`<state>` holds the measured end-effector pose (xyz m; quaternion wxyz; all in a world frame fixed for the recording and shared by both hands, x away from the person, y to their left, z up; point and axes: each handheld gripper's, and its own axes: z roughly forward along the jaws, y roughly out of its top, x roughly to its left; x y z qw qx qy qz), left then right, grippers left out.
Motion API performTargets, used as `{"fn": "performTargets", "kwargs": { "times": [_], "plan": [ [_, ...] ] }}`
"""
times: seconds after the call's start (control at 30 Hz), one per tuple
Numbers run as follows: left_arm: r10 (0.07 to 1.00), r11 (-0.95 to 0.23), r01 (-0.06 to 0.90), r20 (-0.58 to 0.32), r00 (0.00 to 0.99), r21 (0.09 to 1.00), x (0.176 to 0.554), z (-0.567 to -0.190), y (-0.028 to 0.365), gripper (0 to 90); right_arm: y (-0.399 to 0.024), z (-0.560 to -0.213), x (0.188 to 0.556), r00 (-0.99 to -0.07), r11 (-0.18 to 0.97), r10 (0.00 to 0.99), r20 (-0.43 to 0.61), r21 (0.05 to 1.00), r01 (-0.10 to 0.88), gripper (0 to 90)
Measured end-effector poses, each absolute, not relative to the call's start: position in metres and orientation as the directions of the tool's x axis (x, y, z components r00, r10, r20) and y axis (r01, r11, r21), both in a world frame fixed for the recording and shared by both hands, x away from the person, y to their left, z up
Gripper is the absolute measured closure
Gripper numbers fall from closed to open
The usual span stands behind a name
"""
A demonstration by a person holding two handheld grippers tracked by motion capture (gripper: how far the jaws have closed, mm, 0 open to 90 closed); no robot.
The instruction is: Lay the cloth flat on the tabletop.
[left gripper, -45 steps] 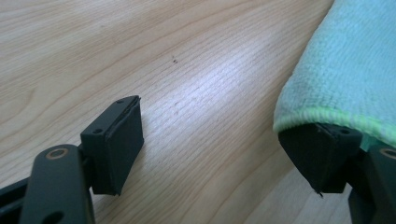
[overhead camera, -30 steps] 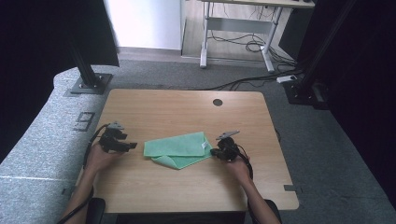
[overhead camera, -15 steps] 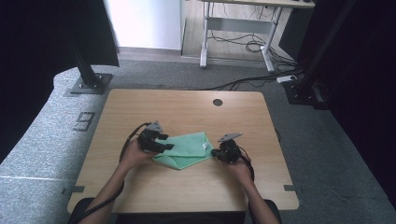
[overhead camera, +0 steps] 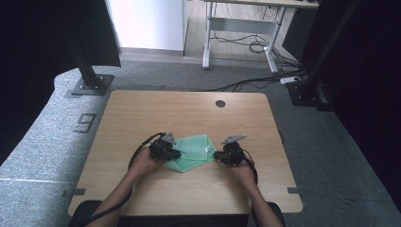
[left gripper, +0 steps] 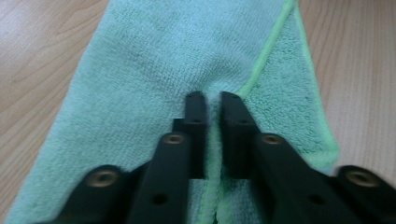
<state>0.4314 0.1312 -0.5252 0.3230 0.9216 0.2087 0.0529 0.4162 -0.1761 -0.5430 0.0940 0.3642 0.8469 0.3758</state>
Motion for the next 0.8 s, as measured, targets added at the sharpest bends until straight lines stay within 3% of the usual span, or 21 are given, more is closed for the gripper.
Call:
{"fn": "performTargets", "kwargs": {
  "times": [0.37,0.53,0.7,0.8],
  "plan": [
    [0.61,-0.592,0.45,0.007,0.792,0.669,0.487,-0.47,0.152,80.7,-0.176,-0.543,0.416,-0.714,0.452,0.691,0.116,0.701,0.552,80.7],
    [0.729,-0.504,0.536,0.001,0.684,0.678,0.519,-0.462,0.168,66.5,-0.176,-0.543,0.416,-0.714,0.452,0.691,0.114,0.702,0.55,80.7],
    [0.73,-0.502,0.526,0.011,0.683,0.687,0.522,-0.457,0.171,55.1,-0.176,-0.543,0.416,-0.714,0.45,0.69,0.118,0.703,0.55,80.5],
    [0.679,-0.508,0.505,-0.037,0.734,0.697,0.513,-0.458,0.164,48.3,-0.176,-0.543,0.416,-0.714,0.449,0.69,0.121,0.702,0.553,80.5]
  ]
}}
